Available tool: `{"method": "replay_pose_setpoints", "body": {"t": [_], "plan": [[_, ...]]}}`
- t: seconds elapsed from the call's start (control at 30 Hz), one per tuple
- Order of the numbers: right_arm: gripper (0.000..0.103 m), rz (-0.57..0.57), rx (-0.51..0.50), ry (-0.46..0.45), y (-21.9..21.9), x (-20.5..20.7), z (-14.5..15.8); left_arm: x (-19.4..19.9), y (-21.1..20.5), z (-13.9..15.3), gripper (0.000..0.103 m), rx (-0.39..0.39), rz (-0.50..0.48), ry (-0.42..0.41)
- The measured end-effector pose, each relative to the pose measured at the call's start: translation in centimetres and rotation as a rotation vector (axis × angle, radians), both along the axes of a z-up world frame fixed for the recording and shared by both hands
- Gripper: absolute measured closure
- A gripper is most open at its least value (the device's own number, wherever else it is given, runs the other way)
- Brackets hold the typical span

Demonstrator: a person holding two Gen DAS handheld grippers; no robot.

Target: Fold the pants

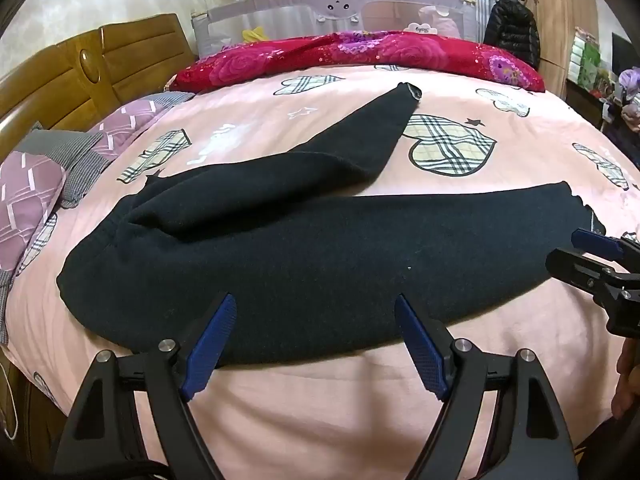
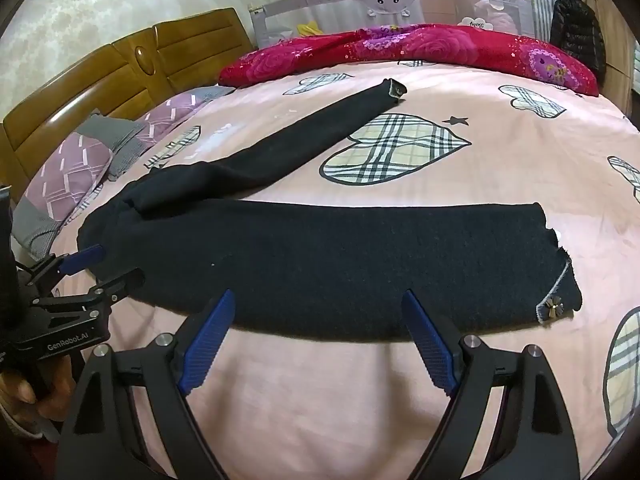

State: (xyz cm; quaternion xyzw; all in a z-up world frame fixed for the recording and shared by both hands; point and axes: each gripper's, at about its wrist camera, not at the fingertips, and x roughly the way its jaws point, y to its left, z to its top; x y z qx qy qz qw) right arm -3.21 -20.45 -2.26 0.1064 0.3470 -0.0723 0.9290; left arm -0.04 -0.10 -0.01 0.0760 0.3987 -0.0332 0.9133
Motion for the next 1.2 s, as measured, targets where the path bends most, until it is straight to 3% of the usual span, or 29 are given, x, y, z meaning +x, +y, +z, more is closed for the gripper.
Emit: {"method": "replay_pose_setpoints", "body": {"t": [0.7, 1.2], "plan": [[0.017, 0.001, 0.006, 0.000, 0.31, 0.17, -0.19, -0.25, 0.14, 0.06, 0.021, -0.015, -0.012, -0.012], [0.017, 0.001, 0.011, 0.002, 0.37, 0.27, -0.24, -0.06, 0.15, 0.01, 0.021, 0.017, -0.022, 0.006]]}}
